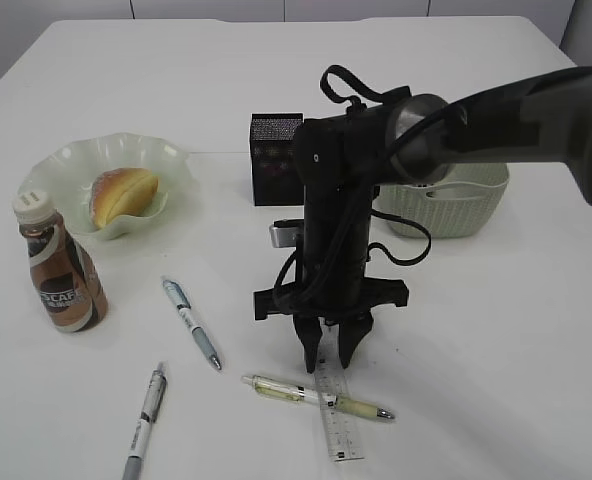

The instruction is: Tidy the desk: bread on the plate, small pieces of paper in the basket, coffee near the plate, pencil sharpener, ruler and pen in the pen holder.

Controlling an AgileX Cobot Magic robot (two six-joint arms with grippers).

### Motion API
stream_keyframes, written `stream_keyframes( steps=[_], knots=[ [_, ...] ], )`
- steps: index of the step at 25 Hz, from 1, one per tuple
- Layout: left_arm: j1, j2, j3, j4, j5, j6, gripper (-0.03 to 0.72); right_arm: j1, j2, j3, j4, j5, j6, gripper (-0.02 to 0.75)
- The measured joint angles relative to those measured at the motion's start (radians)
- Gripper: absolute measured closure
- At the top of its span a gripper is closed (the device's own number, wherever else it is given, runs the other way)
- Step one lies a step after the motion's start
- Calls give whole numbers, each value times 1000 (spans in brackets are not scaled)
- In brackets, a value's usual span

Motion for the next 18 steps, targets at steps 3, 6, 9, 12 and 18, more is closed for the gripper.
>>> stream_keyframes(
  steps=[3,6,9,12,18],
  knots=[
    [0,0,0,0,0,0,255,0,-6,-13,-2,3,-6,509],
    [0,0,0,0,0,0,255,0,-41,-14,-15,-5,-16,509],
    [0,0,0,0,0,0,255,0,-88,-15,-49,-15,-26,509],
    [0,0,0,0,0,0,255,0,-134,-15,-69,-37,-46,509],
    [0,0,0,0,0,0,255,0,-238,-15,-126,-153,-115,509]
  ],
)
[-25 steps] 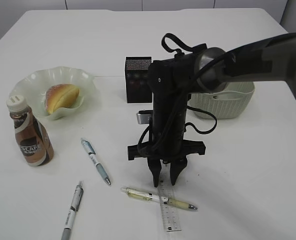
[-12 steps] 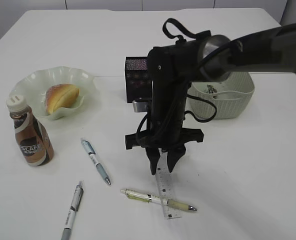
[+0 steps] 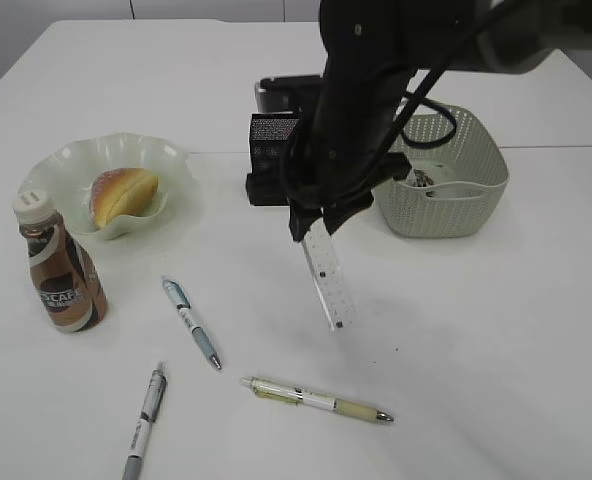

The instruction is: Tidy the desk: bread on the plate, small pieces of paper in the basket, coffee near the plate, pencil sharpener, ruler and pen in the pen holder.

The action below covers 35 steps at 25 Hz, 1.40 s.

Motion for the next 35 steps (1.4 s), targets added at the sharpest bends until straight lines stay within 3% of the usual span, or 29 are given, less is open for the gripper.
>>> stream_keyframes(
  steps=[8,17,35],
  knots=[
    [0,0,0,0,0,0,255,0,-121,4,-150,-199,-13,509],
    [0,0,0,47,0,0,255,-4,-146,4,-284,-529,-15,509],
    [0,0,0,236,0,0,255,-151,85,4,-343,-1275,-17,509]
  ],
)
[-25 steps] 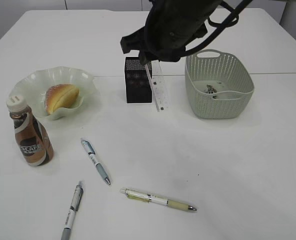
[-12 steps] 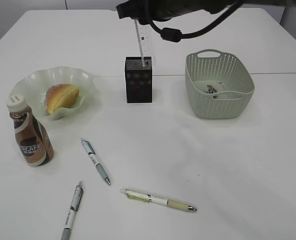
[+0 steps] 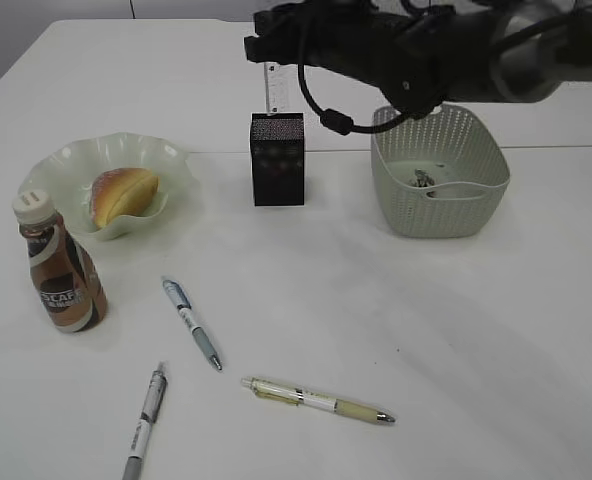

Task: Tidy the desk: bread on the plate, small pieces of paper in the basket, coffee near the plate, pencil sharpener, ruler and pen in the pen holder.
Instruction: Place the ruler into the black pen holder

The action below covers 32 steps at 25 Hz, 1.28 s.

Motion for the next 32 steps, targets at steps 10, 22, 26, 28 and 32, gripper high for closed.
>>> stream_keyframes(
  steps=[10,22,26,28,32],
  knots=[
    [0,0,0,55,0,0,255,-30,115,-23,-5,-224,0,509],
    [0,0,0,71,0,0,255,-49,239,-114,-5,-231,-14,509],
    [0,0,0,71,0,0,255,-53,256,-116,-5,-192,-14,509],
    [0,0,0,71,0,0,255,-53,258,-116,-5,-188,-14,509],
    [0,0,0,72,0,0,255,-53,258,-116,-5,-181,-16,509]
  ],
)
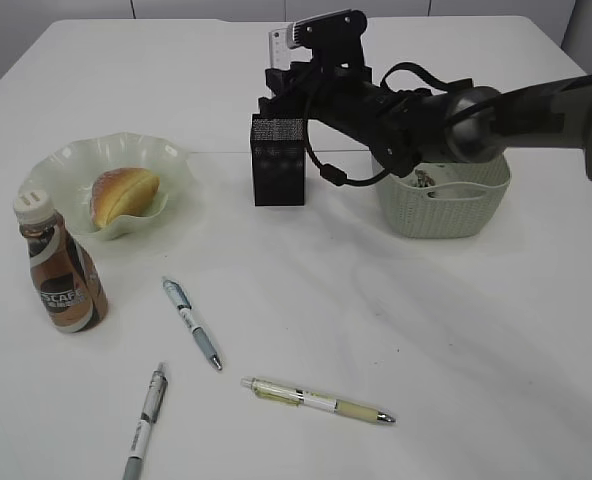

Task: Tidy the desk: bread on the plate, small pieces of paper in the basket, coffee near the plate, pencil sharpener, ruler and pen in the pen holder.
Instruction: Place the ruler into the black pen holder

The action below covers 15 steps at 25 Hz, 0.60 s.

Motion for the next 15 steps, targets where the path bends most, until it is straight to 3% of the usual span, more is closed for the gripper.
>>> stream_keyframes(
  steps=[5,11,15],
  knots=[
    [0,0,0,0,0,0,255,0,0,0,0,30,0,479],
    [0,0,0,-2,0,-2,255,0,0,0,0,33,4,300],
    [0,0,0,-4,0,-3,255,0,-4,0,0,53,12,266]
  ],
)
